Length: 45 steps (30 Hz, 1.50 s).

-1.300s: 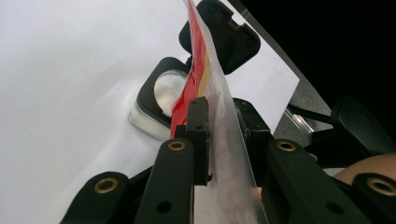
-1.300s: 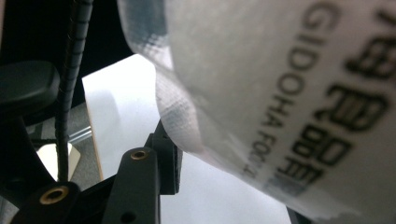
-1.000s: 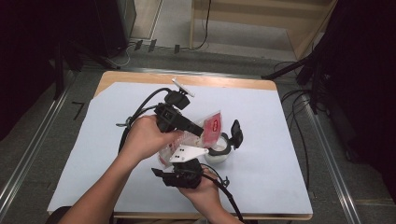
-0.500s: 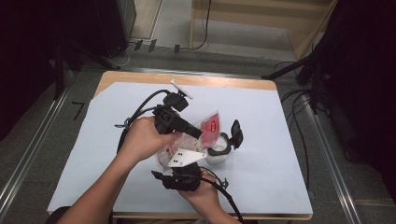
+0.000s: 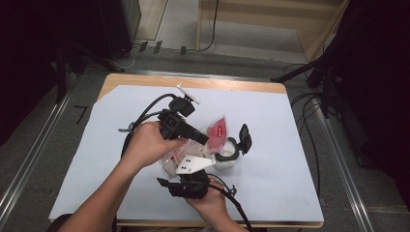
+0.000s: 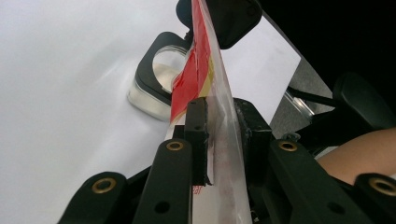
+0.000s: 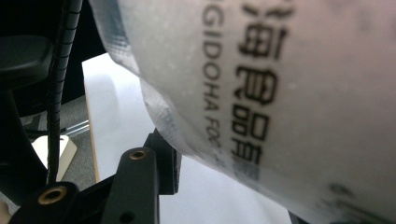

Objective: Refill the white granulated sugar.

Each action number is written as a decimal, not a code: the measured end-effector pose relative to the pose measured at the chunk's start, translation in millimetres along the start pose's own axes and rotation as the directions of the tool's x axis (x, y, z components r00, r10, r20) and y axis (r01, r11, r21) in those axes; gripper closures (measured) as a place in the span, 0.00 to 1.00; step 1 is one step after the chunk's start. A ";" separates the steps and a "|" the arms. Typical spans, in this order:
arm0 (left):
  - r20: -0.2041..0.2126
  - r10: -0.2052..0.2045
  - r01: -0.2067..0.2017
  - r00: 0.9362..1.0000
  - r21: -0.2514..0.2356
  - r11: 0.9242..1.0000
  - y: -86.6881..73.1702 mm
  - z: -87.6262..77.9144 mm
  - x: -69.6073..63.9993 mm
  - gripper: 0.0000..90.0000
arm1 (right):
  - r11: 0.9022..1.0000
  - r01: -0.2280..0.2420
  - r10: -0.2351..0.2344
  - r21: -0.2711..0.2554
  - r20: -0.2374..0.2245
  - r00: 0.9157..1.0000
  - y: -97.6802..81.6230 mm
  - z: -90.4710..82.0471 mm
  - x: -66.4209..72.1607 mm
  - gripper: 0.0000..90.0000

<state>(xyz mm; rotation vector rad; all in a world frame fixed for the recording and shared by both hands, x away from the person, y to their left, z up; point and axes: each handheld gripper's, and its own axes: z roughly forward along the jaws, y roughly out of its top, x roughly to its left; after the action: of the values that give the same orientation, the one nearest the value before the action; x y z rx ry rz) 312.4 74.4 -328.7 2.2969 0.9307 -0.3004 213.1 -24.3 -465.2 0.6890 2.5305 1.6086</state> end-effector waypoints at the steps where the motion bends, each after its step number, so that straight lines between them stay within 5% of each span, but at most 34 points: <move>1: 0.000 0.003 -0.003 1.000 0.001 1.000 -0.4 -0.2 0.4 0.87 | 1.000 0.001 -0.001 -0.001 -0.001 1.000 -0.4 0.4 -0.1 0.65; 27: -0.005 0.001 -0.001 1.000 -0.050 0.999 -9.0 -11.7 5.2 0.90 | 0.999 -0.026 0.026 0.022 0.020 0.999 -3.8 0.4 -11.0 0.67; 45: 0.004 0.034 -0.033 0.999 -0.160 0.987 -15.7 -34.1 7.1 0.91 | 0.999 -0.049 0.050 -0.021 0.055 0.997 2.5 -11.5 -23.7 0.67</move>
<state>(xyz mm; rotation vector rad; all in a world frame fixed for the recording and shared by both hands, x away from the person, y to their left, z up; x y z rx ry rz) 305.9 108.5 -312.8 2.1604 0.8797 -0.2106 231.9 -42.6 -462.1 0.7897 2.4748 1.6032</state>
